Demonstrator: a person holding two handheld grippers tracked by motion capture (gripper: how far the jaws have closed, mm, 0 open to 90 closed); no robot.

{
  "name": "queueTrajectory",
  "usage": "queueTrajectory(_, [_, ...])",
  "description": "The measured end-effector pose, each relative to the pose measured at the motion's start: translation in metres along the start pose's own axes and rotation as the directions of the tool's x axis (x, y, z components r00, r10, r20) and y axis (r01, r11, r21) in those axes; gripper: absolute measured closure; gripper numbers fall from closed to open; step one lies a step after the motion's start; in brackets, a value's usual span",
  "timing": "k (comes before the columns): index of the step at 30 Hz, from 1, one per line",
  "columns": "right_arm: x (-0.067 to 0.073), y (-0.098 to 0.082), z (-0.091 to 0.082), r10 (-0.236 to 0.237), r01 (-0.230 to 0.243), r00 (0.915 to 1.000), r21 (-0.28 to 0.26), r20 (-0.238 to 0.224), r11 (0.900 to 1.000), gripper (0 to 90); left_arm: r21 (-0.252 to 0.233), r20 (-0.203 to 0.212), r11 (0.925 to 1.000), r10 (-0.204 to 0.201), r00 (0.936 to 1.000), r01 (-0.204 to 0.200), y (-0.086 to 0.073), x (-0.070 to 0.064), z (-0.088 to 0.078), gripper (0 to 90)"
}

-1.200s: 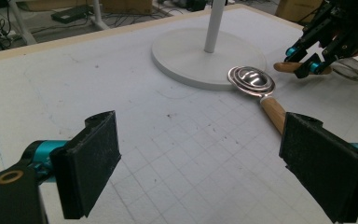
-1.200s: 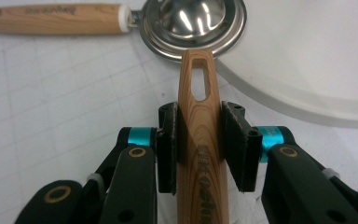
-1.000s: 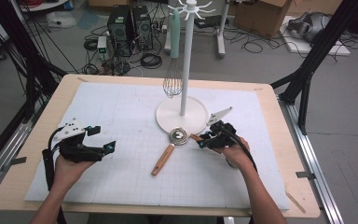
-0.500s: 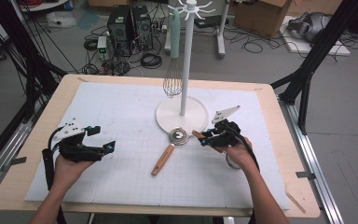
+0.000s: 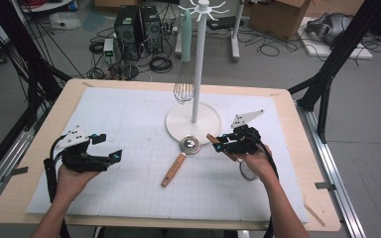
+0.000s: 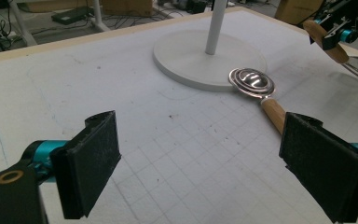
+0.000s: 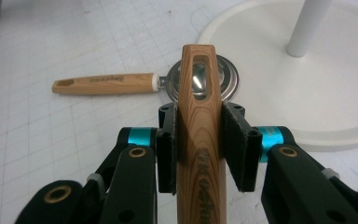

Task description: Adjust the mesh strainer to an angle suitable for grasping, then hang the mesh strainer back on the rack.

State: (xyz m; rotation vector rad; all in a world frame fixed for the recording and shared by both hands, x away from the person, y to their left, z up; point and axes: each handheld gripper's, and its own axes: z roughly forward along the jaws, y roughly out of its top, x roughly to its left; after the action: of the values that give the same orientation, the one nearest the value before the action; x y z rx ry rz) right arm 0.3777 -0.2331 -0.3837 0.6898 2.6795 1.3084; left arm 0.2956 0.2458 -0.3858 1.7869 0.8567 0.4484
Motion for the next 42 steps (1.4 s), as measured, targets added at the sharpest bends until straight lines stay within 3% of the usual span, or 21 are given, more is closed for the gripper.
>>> queueTrajectory(11, [0.002, 0.0, -0.005, -0.003, 0.002, 1.0, -0.019, -0.006, 1.0, 68.3, 0.003, 0.006, 1.0, 0.005, 1.0, -0.005, 0.0, -0.001, 0.001, 12.5])
queueTrajectory(28, [0.011, 0.004, -0.017, -0.011, 0.008, 0.9995, -0.112, -0.029, 0.994, 68.3, 0.005, 0.037, 0.9998, 0.019, 0.9991, -0.019, 0.003, -0.007, 0.005, 13.7])
queueTrajectory(42, [0.02, 0.01, -0.027, -0.021, 0.008, 0.998, -0.215, -0.059, 0.977, 68.3, 0.011, 0.086, 0.9986, 0.05, 0.9951, -0.051, 0.01, -0.024, 0.016, 21.5])
